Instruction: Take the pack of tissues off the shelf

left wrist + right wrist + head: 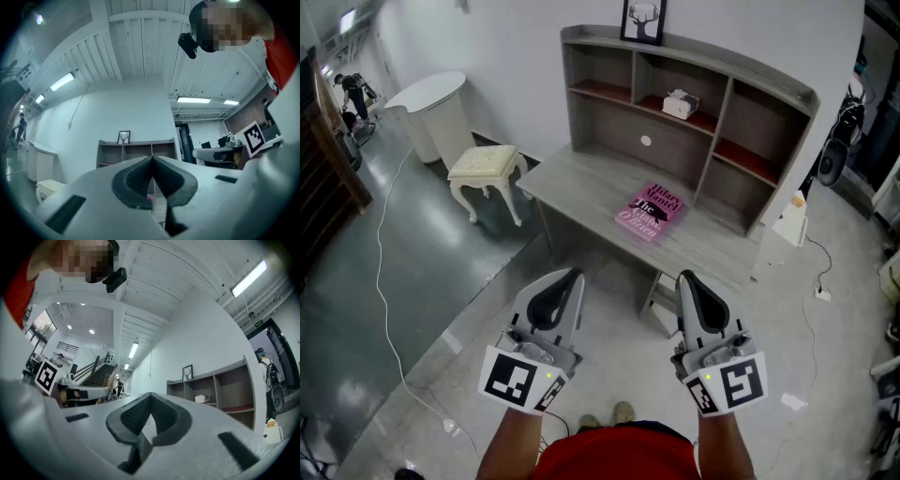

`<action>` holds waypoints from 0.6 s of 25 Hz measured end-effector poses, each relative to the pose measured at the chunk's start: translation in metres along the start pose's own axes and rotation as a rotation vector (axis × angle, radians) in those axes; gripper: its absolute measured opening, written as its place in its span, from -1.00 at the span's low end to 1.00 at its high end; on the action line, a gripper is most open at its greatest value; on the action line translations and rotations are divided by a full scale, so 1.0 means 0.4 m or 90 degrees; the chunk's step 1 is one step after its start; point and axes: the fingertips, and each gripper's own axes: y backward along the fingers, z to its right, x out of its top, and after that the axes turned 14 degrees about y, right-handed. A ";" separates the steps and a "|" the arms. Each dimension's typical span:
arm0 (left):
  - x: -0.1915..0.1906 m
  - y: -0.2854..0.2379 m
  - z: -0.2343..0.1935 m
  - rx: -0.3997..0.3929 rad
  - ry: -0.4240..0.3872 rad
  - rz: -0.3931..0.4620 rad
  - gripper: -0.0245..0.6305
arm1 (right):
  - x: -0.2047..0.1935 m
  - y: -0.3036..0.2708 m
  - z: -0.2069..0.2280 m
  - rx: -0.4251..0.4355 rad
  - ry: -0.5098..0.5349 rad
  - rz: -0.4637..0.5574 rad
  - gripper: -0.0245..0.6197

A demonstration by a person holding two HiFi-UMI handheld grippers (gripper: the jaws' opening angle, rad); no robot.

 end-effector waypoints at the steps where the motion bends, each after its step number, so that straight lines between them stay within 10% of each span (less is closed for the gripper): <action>1: -0.003 -0.003 -0.001 0.000 0.001 0.000 -0.90 | -0.003 -0.002 0.001 0.002 -0.002 0.000 -0.91; 15: -0.024 -0.076 0.021 0.024 -0.017 -0.008 -0.90 | -0.040 -0.006 0.073 0.022 -0.033 0.018 -0.91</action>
